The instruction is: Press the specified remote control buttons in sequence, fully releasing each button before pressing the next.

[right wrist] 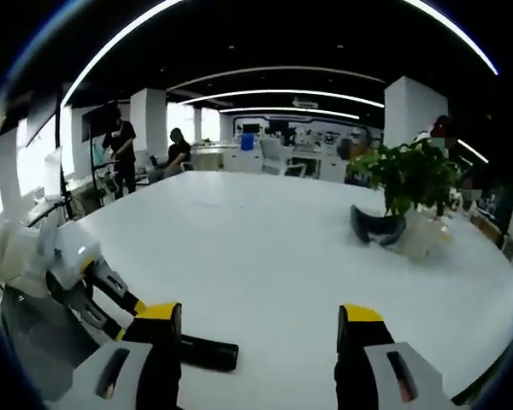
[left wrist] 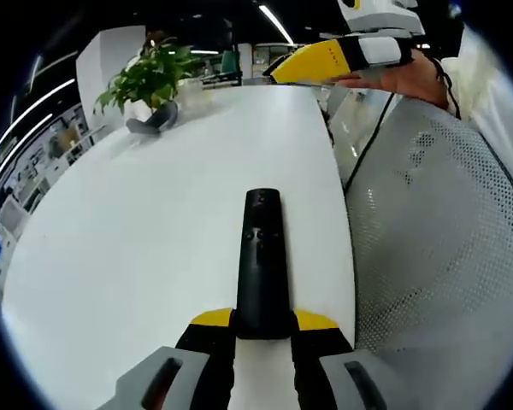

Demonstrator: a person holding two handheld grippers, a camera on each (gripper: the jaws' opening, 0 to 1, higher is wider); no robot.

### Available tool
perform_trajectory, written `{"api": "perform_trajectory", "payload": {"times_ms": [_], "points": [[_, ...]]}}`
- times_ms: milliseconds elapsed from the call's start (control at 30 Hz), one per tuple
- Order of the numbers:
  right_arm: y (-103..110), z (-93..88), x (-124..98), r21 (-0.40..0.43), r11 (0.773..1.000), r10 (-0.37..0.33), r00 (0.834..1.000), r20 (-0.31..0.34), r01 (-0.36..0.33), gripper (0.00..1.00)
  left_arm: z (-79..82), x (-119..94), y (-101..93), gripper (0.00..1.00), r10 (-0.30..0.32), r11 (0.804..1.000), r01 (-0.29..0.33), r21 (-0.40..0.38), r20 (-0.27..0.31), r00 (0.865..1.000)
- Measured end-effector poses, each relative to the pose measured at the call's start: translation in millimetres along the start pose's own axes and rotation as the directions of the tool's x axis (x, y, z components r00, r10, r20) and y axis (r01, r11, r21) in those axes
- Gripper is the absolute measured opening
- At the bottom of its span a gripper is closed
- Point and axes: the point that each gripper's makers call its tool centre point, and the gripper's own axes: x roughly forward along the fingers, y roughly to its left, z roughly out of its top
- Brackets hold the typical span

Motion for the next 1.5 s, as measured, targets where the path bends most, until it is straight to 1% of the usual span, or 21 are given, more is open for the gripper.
{"api": "perform_trajectory", "payload": {"times_ms": [167,367,567,800,1000,1133,1300,1333,1433,1467,1500], "points": [[-0.9,0.5,-0.6,-0.004,1.0,-0.002,1.0,0.007,0.002,0.76,-1.8,-1.1,12.2,0.24,0.009,1.0,-0.009,0.02,-0.017,1.0],[-5.0,-0.1,-0.7,0.017,1.0,-0.015,1.0,0.009,0.015,0.84,-4.7,-1.0,28.1,0.24,0.014,1.0,-0.014,0.02,-0.029,0.999],[-8.2,-1.0,-0.8,0.021,0.999,-0.032,0.999,0.004,0.032,0.89,-4.6,-1.4,46.9,0.24,0.021,0.999,-0.019,0.034,-0.044,0.999],[-7.1,-5.3,2.3,0.009,1.0,-0.028,0.999,-0.024,0.028,0.89,-3.6,-4.6,72.4,0.24,0.031,0.999,-0.028,0.046,-0.066,0.997],[-7.8,-7.0,2.6,0.005,0.999,-0.032,0.999,-0.033,0.033,0.88,-4.8,-6.0,92.5,0.24,0.039,0.999,-0.035,0.039,-0.082,0.996],[-8.3,-7.4,3.1,0.004,0.999,-0.034,0.999,-0.036,0.034,0.88,-3.5,-4.3,100.9,0.24,0.04,0.998,-0.036,0.047,-0.09,0.995],[-8.4,-9.8,4.5,-0.003,0.999,-0.033,0.998,-0.048,0.033,0.88,-2.1,-1.5,115.7,0.24,0.043,0.996,-0.034,0.082,-0.109,0.993],[-8.3,-10.0,4.7,-0.003,0.999,-0.032,0.998,-0.049,0.032,0.88,-3.0,-1.1,116.1,0.24,0.041,0.996,-0.032,0.08,-0.115,0.993],[-7.7,-9.8,4.9,-0.004,1.0,-0.029,0.998,-0.049,0.029,0.87,-2.0,-1.1,126.9,0.24,0.049,0.994,-0.036,0.1,-0.13,0.99],[-7.9,-10.7,5.3,-0.006,1.0,-0.03,0.998,-0.055,0.029,0.87,-2.4,-2.1,128.6,0.24,0.047,0.995,-0.034,0.094,-0.137,0.989],[-8.1,-11.1,5.5,-0.007,1.0,-0.031,0.998,-0.058,0.031,0.87,-0.7,-2.3,133.4,0.24,0.05,0.994,-0.035,0.107,-0.135,0.99]]}}
